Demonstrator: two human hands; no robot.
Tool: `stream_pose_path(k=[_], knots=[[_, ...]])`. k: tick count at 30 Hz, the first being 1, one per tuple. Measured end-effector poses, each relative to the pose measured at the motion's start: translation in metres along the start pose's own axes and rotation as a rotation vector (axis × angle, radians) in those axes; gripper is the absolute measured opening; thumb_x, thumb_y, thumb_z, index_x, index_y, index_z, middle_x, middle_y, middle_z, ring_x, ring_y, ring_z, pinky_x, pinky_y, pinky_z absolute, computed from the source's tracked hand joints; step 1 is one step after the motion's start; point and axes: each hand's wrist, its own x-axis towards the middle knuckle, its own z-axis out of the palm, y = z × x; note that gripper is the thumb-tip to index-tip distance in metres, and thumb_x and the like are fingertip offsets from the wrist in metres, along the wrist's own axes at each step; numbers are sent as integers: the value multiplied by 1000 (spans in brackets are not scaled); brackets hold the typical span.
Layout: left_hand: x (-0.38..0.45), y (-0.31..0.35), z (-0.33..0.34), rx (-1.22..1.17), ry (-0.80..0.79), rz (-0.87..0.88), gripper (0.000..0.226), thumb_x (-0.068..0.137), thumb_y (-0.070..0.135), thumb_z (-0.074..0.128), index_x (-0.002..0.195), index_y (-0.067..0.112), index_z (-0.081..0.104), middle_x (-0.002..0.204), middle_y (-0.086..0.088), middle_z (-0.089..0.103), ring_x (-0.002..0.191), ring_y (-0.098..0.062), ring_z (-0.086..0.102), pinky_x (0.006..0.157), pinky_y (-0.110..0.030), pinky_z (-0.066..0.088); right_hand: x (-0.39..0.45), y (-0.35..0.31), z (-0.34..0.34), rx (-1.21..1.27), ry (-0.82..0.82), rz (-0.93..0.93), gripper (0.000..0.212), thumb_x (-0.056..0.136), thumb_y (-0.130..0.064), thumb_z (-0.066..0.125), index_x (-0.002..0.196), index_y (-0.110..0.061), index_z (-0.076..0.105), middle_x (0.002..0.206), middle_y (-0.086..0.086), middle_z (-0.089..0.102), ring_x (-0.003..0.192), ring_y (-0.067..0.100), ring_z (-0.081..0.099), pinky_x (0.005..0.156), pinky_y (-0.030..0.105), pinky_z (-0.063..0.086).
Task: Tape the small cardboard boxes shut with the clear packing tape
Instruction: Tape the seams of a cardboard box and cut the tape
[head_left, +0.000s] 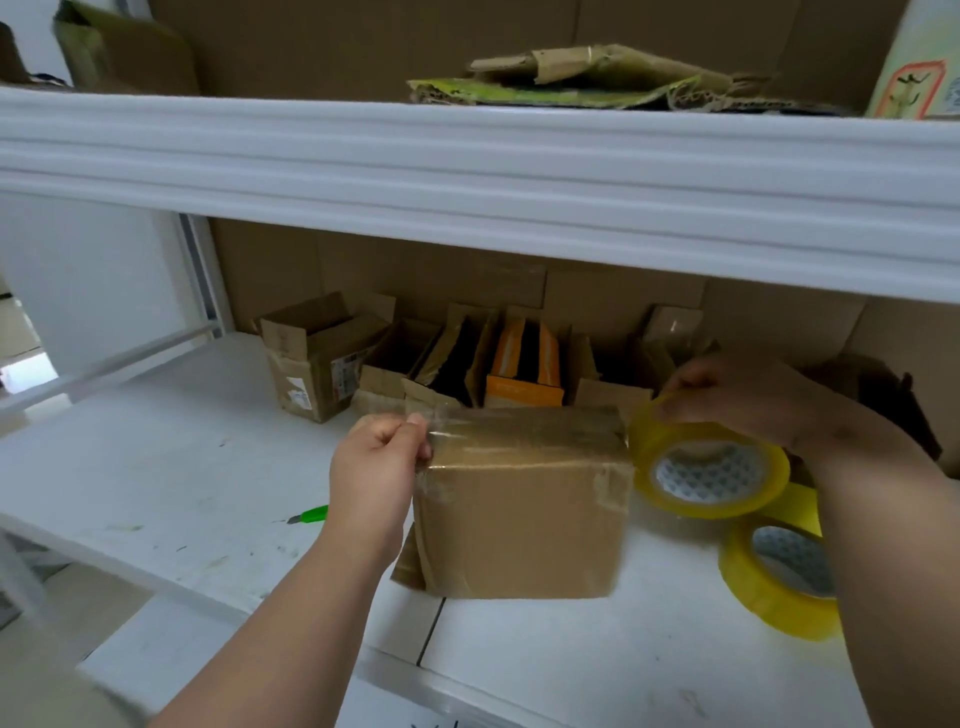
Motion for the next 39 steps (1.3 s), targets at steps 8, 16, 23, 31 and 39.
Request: stream_pose_path(k=[8, 16, 23, 31, 39], knots=[[1, 16, 5, 183, 151, -8, 36, 93, 26, 65, 73, -4, 68, 78, -26, 64, 79, -41, 62, 69, -46, 53, 7, 3, -5, 88, -75, -35, 9, 81, -30, 78, 86, -23, 75, 83, -3, 72, 79, 10, 67, 66, 24, 48], [2, 6, 9, 218, 222, -64, 32, 87, 26, 73, 72, -1, 67, 75, -21, 66, 75, -36, 63, 70, -45, 54, 11, 9, -4, 80, -110, -47, 14, 82, -31, 77, 89, -19, 75, 87, 1, 72, 80, 12, 66, 66, 25, 48], [6, 8, 12, -316, 119, -544, 17, 85, 12, 75, 88, 0, 65, 80, -12, 67, 73, -27, 65, 59, -32, 52, 16, 17, 0, 46, -131, -45, 18, 81, -34, 77, 87, -16, 75, 85, 5, 72, 82, 17, 67, 72, 32, 49], [15, 9, 13, -346, -121, -742, 26, 81, 16, 65, 103, 3, 68, 92, -14, 67, 70, -29, 66, 53, -33, 57, 16, 26, 11, 121, -120, -23, 22, 81, -24, 77, 90, -5, 73, 91, 17, 72, 88, 28, 70, 82, 40, 54], [21, -5, 4, -305, -259, -707, 36, 88, 29, 67, 114, 5, 70, 111, -17, 71, 92, -31, 69, 77, -42, 55, 19, 38, 21, 215, -92, -14, 21, 81, -21, 77, 92, -5, 73, 95, 17, 71, 93, 30, 68, 84, 40, 53]])
